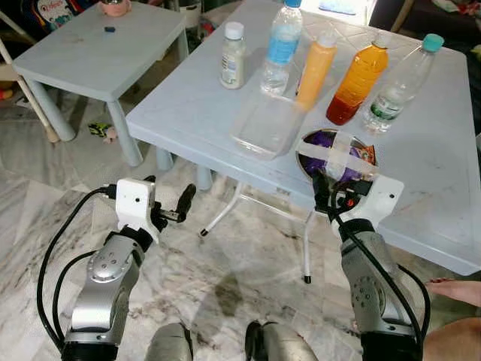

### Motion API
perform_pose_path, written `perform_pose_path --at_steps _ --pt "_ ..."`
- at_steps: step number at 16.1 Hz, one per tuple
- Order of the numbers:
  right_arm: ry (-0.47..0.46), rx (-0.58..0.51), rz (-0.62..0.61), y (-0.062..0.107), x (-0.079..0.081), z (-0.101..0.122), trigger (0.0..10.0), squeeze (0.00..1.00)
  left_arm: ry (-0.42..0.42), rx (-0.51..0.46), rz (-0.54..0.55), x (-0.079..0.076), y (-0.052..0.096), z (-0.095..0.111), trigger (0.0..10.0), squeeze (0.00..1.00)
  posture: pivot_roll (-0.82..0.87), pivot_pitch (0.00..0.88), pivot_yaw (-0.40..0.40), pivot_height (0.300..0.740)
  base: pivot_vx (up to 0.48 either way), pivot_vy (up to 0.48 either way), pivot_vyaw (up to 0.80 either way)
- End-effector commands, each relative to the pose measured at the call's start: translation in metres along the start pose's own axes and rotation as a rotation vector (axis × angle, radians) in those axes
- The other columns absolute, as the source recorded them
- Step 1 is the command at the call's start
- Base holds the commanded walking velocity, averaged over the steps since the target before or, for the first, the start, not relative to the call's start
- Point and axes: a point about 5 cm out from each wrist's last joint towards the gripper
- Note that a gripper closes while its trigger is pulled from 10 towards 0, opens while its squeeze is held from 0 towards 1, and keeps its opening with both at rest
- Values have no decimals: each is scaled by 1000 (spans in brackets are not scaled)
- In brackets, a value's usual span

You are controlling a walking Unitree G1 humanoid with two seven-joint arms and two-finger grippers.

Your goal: Restocking fridge

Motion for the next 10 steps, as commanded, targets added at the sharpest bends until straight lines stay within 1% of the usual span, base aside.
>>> perform_pose_path --at_steps 1,4,6,9,10 --pt "-5 26 -1 3 -1 -4 10000 0 -11 -2 -11 -2 2 2 10000 0 83 134 -40 740 0 0 0" --pt "32 -17 17 5 -2 9 10000 0 -10 0 -9 -2 2 1 10000 0 68 135 -36 740 0 0 0" --pt "36 -29 8 10 -7 19 10000 0 -10 -2 -13 -2 -1 1 10000 0 62 134 -37 740 0 0 0" --pt "14 -4 -23 19 -15 19 10000 0 -9 -4 -20 -2 -2 1 10000 0 55 131 -37 740 0 0 0" --pt "-2 24 -40 22 -17 16 10000 0 -9 -3 -25 -2 -3 1 10000 0 51 126 -35 740 0 0 0"
Point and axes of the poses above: a point about 5 cm out from each wrist's last joint towards the gripper, its own y axis pointing back from the gripper into the wrist, its own z axis along the axis of the wrist's last joint, x = y × z, and after that the axes turned 12 degrees about y, right-handed
